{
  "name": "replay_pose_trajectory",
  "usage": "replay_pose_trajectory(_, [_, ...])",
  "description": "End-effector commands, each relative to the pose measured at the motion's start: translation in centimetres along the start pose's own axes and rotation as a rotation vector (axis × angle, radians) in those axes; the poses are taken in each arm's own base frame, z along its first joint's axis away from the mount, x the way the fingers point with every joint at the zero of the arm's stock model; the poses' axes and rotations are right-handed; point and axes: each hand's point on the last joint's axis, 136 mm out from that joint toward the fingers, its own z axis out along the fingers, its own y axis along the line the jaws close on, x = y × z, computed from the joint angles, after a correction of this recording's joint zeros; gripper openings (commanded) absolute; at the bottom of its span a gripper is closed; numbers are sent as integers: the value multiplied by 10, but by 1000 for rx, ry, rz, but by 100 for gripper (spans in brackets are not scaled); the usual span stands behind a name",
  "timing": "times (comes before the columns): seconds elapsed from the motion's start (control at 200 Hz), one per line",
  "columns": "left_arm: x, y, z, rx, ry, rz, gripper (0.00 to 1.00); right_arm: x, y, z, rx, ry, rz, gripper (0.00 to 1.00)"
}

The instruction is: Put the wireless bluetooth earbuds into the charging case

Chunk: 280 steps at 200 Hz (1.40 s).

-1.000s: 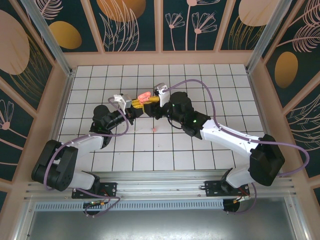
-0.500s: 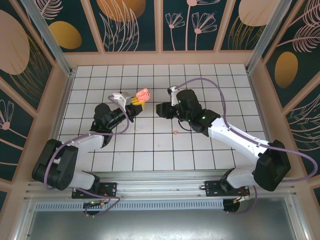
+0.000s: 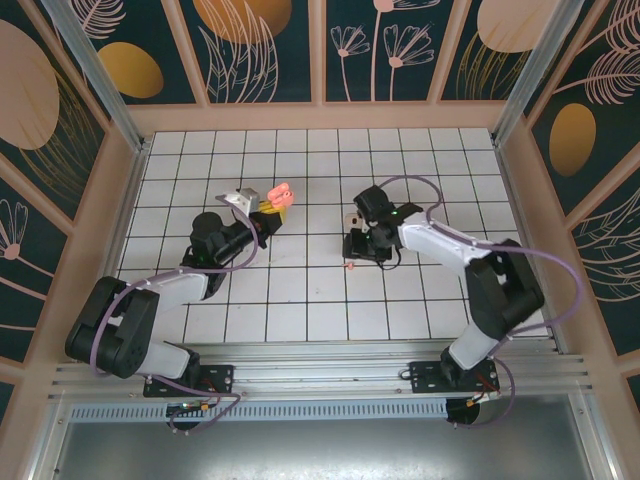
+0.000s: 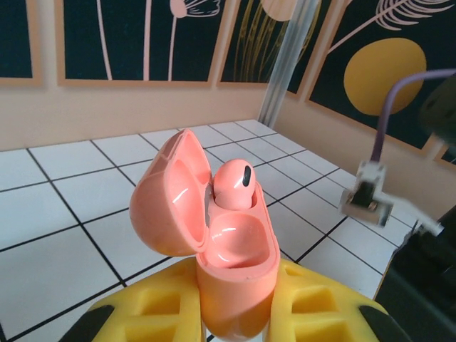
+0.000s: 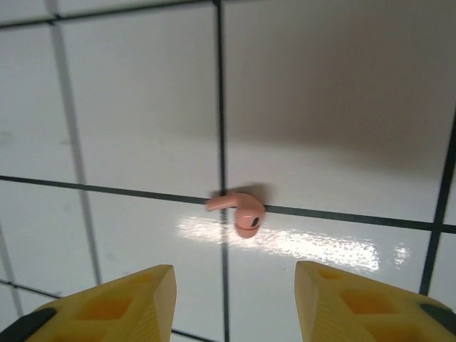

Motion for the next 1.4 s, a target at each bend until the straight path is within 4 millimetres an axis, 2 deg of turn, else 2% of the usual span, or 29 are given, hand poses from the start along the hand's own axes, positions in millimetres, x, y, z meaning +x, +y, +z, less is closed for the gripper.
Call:
replay_pose_trajectory(0.0, [-10, 4, -8, -32, -37, -7, 6, 9, -1, 10, 15, 84, 32, 48])
replay_pose_trajectory(0.32, [-8, 10, -10, -38, -25, -6, 7, 3, -5, 44, 42, 124, 4, 41])
replay_pose_trajectory(0.621, [-7, 12, -8, -43, -9, 4, 7, -2, -9, 51, 93, 145, -74, 29])
replay_pose_trajectory(0.811, [-6, 11, -7, -35, 5, 10, 7, 8, -18, 54, 164, 224, -220, 25])
replay_pose_trajectory(0.976, [-7, 11, -8, -41, 13, 22, 7, 18, -19, 50, 167, 278, -367, 24])
replay_pose_trajectory(1.121, [-9, 10, -10, -47, 14, 31, 7, 23, -19, 36, 164, 287, -503, 24])
replay_pose_trajectory(1.251, [-11, 9, -11, -45, 12, 32, 7, 28, -10, 24, 137, 277, -641, 24])
replay_pose_trajectory(1.316, [-12, 9, -13, -49, 10, 32, 7, 25, -8, 19, 146, 255, -685, 25])
replay_pose_trajectory(1.396, [-15, 7, -14, -51, 2, 31, 7, 17, -10, 15, 175, 231, -658, 25])
